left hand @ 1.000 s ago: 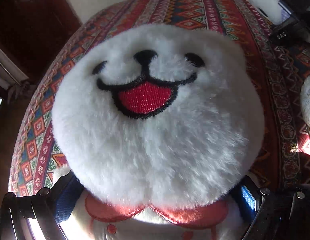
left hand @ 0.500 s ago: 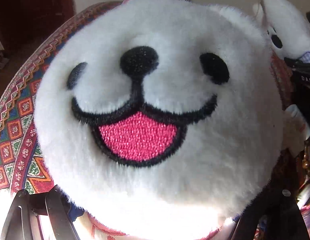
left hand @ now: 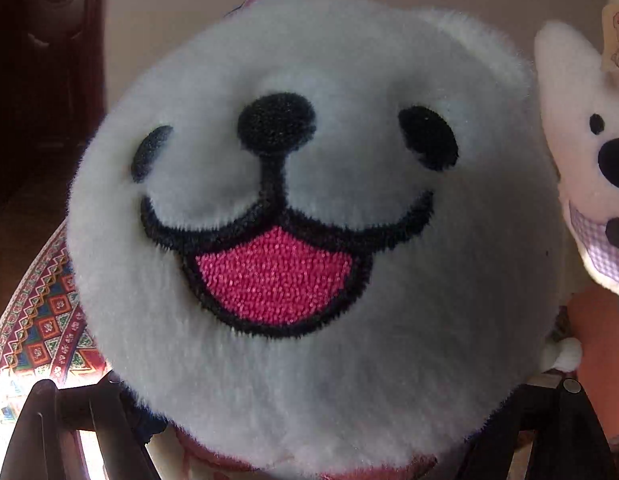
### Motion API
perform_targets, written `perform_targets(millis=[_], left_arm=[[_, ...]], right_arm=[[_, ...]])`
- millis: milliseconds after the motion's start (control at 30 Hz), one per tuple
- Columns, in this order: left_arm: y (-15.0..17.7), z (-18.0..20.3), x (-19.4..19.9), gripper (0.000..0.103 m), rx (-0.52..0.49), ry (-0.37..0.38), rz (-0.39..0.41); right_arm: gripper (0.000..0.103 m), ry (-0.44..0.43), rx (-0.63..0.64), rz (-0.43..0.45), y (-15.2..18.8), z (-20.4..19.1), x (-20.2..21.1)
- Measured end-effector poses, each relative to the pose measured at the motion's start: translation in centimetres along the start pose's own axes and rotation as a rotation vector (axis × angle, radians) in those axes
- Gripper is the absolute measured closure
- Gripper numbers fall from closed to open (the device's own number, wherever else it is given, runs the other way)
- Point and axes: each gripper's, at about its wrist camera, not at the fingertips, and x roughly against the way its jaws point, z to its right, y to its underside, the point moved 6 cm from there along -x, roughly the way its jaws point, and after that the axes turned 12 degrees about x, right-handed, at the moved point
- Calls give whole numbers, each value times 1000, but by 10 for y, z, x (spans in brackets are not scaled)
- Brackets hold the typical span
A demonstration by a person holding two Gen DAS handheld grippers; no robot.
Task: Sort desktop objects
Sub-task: 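Carry both white plush toys up toward the orange box with both tools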
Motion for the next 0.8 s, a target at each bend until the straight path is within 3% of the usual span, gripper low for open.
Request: perform_targets(millis=[200, 367, 567, 633, 733, 800], left_arm=[[46, 103, 59, 16, -104, 144, 3], [77, 193, 92, 16, -218, 239, 9], [117, 301, 104, 15, -364, 332, -22], [130, 336, 102, 15, -409, 365, -38], [148, 387, 97, 15, -468, 414, -63], [158, 418, 90, 15, -502, 442, -79]], right_arm=[[30, 44, -95, 71, 67, 23, 111], [29, 124, -174, 95, 132, 47, 179], [29, 233, -282, 92, 215, 82, 241], [29, 273, -324, 82, 249, 101, 280], [28, 332, -400, 63, 312, 141, 368], [28, 363, -443, 45, 339, 164, 399]])
